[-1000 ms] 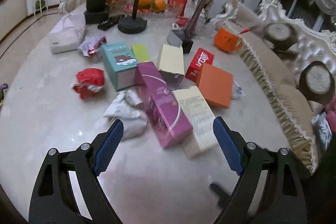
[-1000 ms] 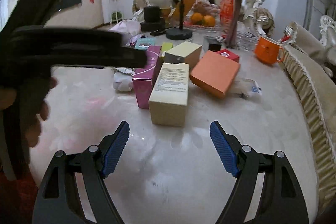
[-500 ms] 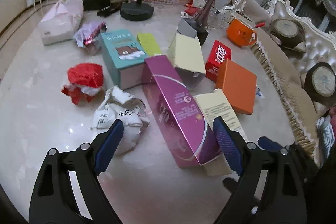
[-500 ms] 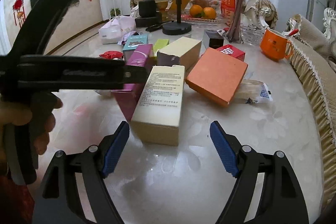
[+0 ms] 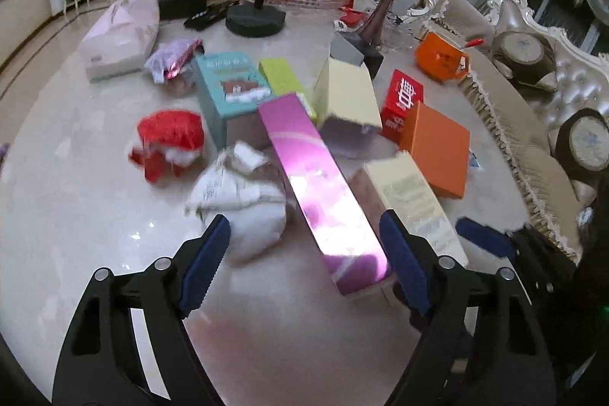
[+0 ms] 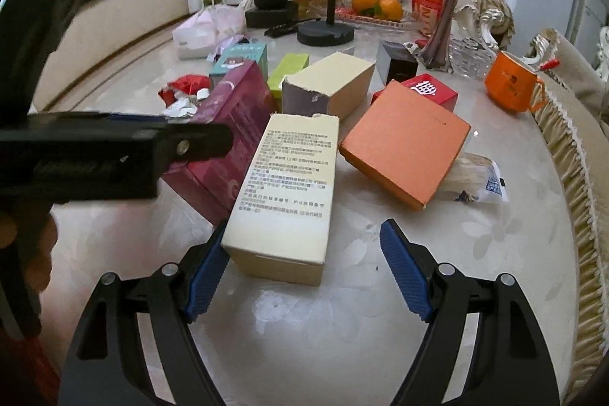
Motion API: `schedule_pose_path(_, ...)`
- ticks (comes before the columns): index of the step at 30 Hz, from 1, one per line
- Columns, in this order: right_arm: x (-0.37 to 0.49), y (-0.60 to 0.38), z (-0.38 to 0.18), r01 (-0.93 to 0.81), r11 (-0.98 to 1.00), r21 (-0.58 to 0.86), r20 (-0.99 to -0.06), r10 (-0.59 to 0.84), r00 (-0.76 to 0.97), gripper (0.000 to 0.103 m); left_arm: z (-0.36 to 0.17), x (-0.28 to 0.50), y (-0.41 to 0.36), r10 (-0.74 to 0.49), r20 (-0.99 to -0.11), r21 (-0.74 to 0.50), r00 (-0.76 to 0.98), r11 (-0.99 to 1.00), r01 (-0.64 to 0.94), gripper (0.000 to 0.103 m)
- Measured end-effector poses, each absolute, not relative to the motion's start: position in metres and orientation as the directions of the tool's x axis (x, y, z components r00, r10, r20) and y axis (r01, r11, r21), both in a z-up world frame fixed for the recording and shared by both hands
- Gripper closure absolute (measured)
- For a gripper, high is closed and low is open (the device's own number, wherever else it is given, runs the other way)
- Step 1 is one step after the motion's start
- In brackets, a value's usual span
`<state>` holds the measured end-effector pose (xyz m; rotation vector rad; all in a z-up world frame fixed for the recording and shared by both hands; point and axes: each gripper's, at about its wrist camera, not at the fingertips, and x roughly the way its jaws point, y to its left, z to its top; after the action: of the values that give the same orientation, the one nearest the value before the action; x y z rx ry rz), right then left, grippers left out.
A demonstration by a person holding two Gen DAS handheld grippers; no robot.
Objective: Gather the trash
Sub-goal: 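Grasp purple cosmetic box with left gripper while right gripper grasps cream box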
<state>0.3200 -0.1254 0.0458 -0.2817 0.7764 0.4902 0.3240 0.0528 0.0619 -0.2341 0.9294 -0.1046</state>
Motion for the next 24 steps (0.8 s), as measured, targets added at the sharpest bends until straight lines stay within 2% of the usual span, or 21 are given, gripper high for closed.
schedule_pose_path(8,0.333,-0.129,0.035,-0.522,0.85,-0.073,-0.759,0.293,0.582,0.029,0.04,0.316,0.05,-0.248,-0.771,-0.376,0.587,0.921,-0.104,0.024)
schedule_pose_path(12,0.338,-0.127,0.031,-0.534,0.844,-0.052,-0.767,0.309,0.563,0.04,0.038,0.324,0.046,-0.22,-0.763,-0.369,0.607,0.92,-0.13,0.025)
schedule_pose_path(13,0.339,-0.127,0.031,-0.534,0.844,-0.05,-0.769,0.308,0.56,0.046,0.038,0.326,0.046,-0.213,-0.765,-0.361,0.607,0.923,-0.131,0.032)
schedule_pose_path(14,0.341,-0.126,0.032,-0.535,0.844,-0.04,-0.769,0.316,0.556,0.052,0.038,0.328,0.043,-0.206,-0.767,-0.344,0.607,0.932,-0.119,0.049)
schedule_pose_path(16,0.341,-0.128,0.033,-0.52,0.854,-0.025,-0.767,0.318,0.558,0.056,0.039,0.328,0.041,-0.254,-0.75,-0.373,0.61,0.925,-0.073,0.07)
schedule_pose_path(20,0.326,-0.142,0.037,-0.523,0.85,0.062,-0.746,0.388,0.542,0.056,0.043,0.311,0.043,-0.243,-0.742,-0.335,0.625,0.942,-0.03,0.071)
schedule_pose_path(24,0.303,-0.168,0.039,-0.517,0.831,0.207,-0.713,0.49,0.502,0.056,0.046,0.274,0.059,-0.336,-0.698,-0.423,0.633,0.906,0.016,0.071)
